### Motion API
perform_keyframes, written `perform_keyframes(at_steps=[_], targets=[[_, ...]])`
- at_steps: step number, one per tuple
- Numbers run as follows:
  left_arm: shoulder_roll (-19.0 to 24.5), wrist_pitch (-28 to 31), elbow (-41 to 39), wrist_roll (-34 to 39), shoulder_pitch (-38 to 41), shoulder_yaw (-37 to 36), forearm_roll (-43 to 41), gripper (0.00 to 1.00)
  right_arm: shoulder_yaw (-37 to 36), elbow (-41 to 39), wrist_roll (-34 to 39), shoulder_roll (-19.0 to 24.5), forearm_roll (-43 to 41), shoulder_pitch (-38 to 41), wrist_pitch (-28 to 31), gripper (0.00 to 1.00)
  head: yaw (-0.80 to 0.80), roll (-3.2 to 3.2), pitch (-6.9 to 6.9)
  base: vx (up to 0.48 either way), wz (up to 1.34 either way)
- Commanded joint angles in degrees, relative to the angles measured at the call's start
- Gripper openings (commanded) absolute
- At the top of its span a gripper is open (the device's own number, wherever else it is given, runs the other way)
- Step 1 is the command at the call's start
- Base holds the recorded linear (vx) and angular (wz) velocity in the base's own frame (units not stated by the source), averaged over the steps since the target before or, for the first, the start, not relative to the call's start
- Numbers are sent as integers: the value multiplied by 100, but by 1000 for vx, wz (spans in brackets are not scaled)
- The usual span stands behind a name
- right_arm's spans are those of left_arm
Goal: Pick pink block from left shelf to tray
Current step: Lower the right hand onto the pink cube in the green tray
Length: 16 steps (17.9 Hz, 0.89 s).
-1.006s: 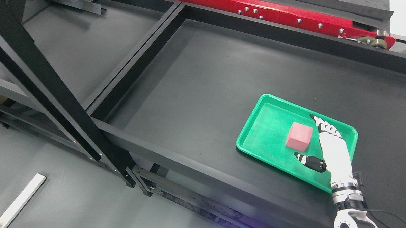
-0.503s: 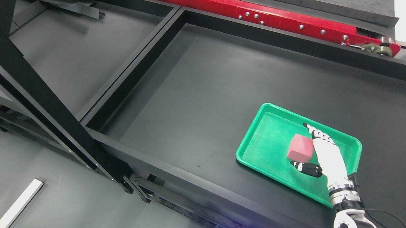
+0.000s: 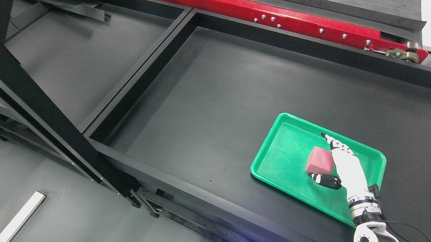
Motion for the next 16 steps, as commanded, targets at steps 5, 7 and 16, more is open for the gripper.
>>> perform_keyframes(at_steps=[5,7,16], targets=[[100,-3,-100,2,-132,0,-9,100,323,600,19,-15,38,-317,51,99,0,0,0,4,0],[100,-3,-100,2,-141,0,-9,100,411,724,19,-15,47,-361,51,99,0,0,0,0,0],[100,-3,-100,2,-132,0,-9,100,350,768,-34,3,21,-370,429,70,0,0,0,0,0]])
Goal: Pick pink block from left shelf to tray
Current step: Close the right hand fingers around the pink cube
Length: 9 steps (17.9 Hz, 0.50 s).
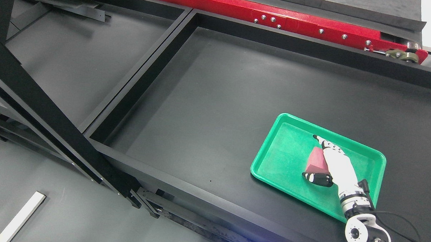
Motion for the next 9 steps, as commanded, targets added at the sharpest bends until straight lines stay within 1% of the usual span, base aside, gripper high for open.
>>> perform_keyframes(at_steps=[1,2,4,5,8,9], targets=[[100,-3,-100,2,-132,0,-9,100,43,210,-100,12,-28,-20,125,61,0,0,0,0,0],[100,-3,-100,2,-132,0,-9,100,35,210,-109,29,-37,-20,125,48,0,0,0,0,0],[100,-3,-100,2,-141,0,-9,100,-44,210,-144,30,-46,-29,134,29,0,0,0,0,0],[100,-3,-100,2,-132,0,0,100,-62,210,-223,30,-46,-38,125,22,0,0,0,0,0],[100,-3,-100,2,-132,0,-9,100,-71,202,-626,-14,-46,-55,99,3,0,0,0,0,0],[100,-3,-100,2,-141,0,-9,100,-62,201,-723,-32,-46,-64,90,2,0,0,0,0,0]])
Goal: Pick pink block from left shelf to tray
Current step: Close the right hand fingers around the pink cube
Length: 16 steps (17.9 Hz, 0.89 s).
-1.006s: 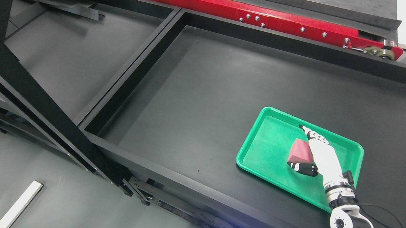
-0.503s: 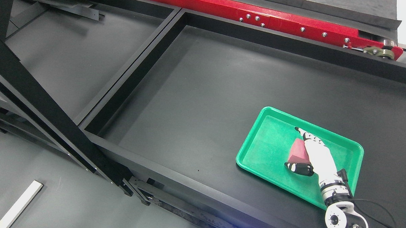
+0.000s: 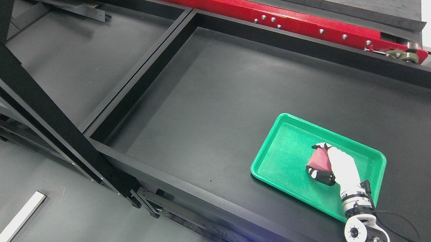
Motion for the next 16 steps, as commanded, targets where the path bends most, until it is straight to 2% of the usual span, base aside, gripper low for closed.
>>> perform_keyframes(at_steps=[1,3,6,10,16], targets=[[100,-3,-100,2,-141,0,-9,100,-44,81,-368,-41,-12,-28,-51,2,0,0,0,0,0],[100,-3,-100,2,-132,0,-9,100,-87,29,-526,-76,-29,-2,-234,3,0,0,0,0,0],[100,-3,-100,2,-132,0,-9,100,-272,-156,-1105,-58,-56,86,-989,4,0,0,0,0,0],[100,-3,-100,2,-132,0,-9,100,-395,-463,-1677,-50,-82,253,-1517,4,0,0,0,0,0],[100,-3,-100,2,-132,0,-9,100,-772,-859,-1863,-23,-635,534,-2159,4,0,0,0,0,0]])
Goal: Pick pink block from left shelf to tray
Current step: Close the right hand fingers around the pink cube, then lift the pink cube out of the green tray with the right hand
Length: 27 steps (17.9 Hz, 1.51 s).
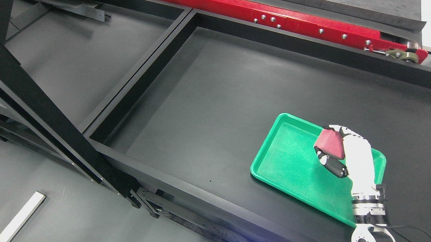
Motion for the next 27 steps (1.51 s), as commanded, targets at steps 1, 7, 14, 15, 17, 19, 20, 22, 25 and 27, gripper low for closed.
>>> perform_keyframes(at_steps=[1,7,14,15,17,19,20,22,25,27], targets=[[100,-3,-100,2,-132,0,-9,100,-500,-556,-105,11,-404,251,-329,4,0,0,0,0,0],[100,-3,-100,2,-132,0,-9,100,-553,-653,-245,20,-413,400,-329,4,0,0,0,-2,4],[100,-3,-100,2,-132,0,-9,100,-781,-644,-342,20,-413,550,-268,3,0,0,0,-3,6],[100,-3,-100,2,-132,0,-9,100,-808,-644,-342,20,-413,576,-268,3,0,0,0,-17,39],[100,-3,-100,2,-132,0,-9,100,-817,-644,-342,3,-413,603,-268,3,0,0,0,-20,42],[100,-3,-100,2,-132,0,-9,100,-826,-644,-342,20,-413,603,-242,3,0,0,0,-23,44],[100,-3,-100,2,-132,0,-9,100,-843,-644,-342,38,-413,594,-207,3,0,0,0,-23,44],[100,-3,-100,2,-132,0,-9,100,-843,-644,-342,55,-413,585,-110,3,0,0,0,-32,46],[100,-3,-100,2,-132,0,-9,100,-843,-644,-342,38,-413,594,-75,3,0,0,0,-32,46],[100,-3,-100,2,-132,0,-9,100,-843,-644,-342,12,-413,594,4,3,0,0,0,-35,55]])
